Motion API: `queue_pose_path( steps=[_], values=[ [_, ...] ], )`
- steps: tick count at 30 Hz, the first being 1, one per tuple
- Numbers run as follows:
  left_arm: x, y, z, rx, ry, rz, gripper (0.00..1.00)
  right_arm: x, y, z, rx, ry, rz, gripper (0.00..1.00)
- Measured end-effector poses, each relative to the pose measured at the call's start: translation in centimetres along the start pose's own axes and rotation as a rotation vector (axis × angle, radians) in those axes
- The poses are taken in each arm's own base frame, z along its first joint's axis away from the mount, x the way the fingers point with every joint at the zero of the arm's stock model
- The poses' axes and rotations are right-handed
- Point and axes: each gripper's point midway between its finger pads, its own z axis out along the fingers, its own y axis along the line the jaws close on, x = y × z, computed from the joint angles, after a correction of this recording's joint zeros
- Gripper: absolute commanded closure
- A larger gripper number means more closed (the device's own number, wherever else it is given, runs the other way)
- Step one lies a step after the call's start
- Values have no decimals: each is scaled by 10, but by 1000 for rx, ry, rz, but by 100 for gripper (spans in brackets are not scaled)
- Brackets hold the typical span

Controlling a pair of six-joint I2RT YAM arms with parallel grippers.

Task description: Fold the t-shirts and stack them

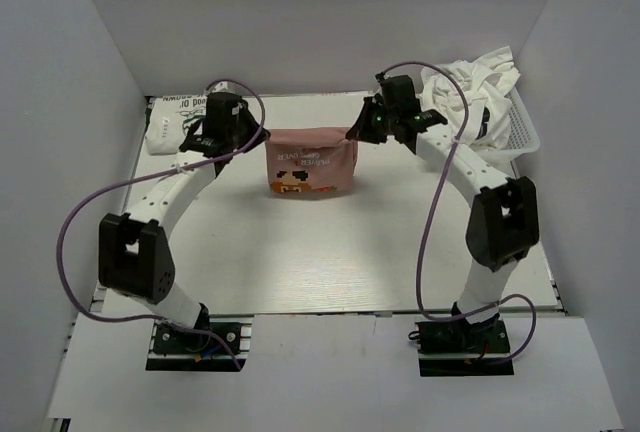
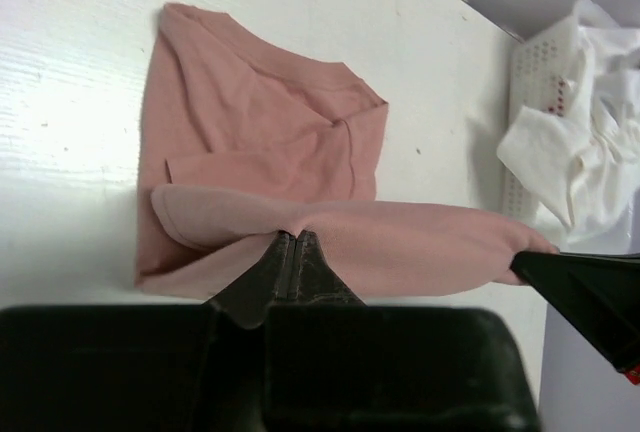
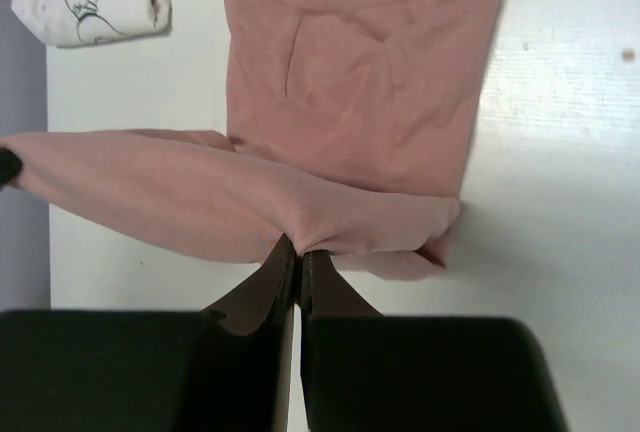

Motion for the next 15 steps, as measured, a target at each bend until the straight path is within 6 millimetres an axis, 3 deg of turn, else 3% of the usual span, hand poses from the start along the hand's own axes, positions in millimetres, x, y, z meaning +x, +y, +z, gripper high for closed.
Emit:
queue_pose_path(
  steps=[5,8,9,10,11,13,14,15],
  values=[
    [-15,16,49,-65,-8,-17,100,-32,-14,48,-30,11,1,100],
    [-21,23,86,-90,2,-22,100,-39,-34,80,-16,26,19,98],
    [-24,24,101,-97,6,-23,100,-39,-42,90,-12,33,26,93],
    [-25,26,116,-108,13,-22,100,-40,-48,100,-11,38,32,78],
    [-26,29,131,-122,18,-22,94,-41,-54,111,-19,40,35,74],
    [-26,39,159,-153,24,-19,52,-51,-63,134,-58,13,8,55],
    [-25,45,169,-169,35,-18,22,-56,-67,144,-75,1,-7,10],
    [-24,54,181,-191,43,-26,0,-61,-70,154,-93,-6,-23,10]
  ],
)
